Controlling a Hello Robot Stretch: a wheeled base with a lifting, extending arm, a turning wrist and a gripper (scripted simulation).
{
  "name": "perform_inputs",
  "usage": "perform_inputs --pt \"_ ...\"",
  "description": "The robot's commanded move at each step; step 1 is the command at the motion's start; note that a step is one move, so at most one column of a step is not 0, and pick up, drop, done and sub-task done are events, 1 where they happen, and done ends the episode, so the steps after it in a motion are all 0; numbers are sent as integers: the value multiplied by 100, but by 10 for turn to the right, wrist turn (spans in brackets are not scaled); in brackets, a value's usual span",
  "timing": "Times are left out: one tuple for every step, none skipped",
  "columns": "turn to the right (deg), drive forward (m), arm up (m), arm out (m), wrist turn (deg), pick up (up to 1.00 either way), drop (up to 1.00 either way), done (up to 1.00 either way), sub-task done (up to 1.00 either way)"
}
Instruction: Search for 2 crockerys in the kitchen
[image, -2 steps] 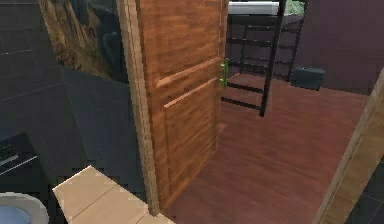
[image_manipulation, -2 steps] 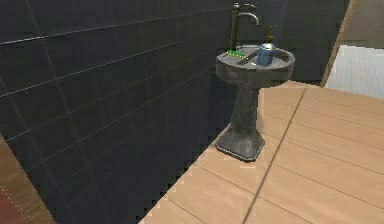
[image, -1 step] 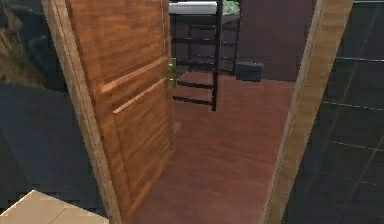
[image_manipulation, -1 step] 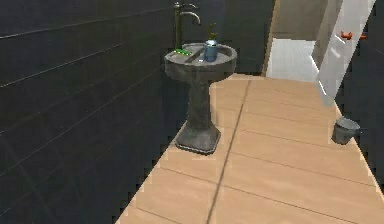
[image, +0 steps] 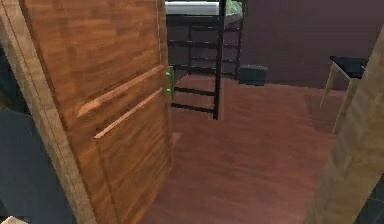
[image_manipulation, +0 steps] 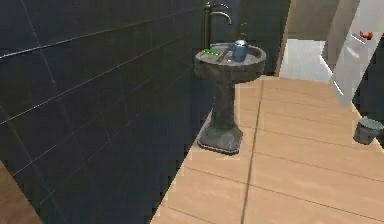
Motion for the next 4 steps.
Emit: perform_inputs --pt "-120 0 0 0 0 0 0 0 0" --pt "0 30 0 0 0 0 0 0 0" --pt "270 0 0 0 0 0 0 0 0" --pt "0 50 0 0 0 0 0 0 0"
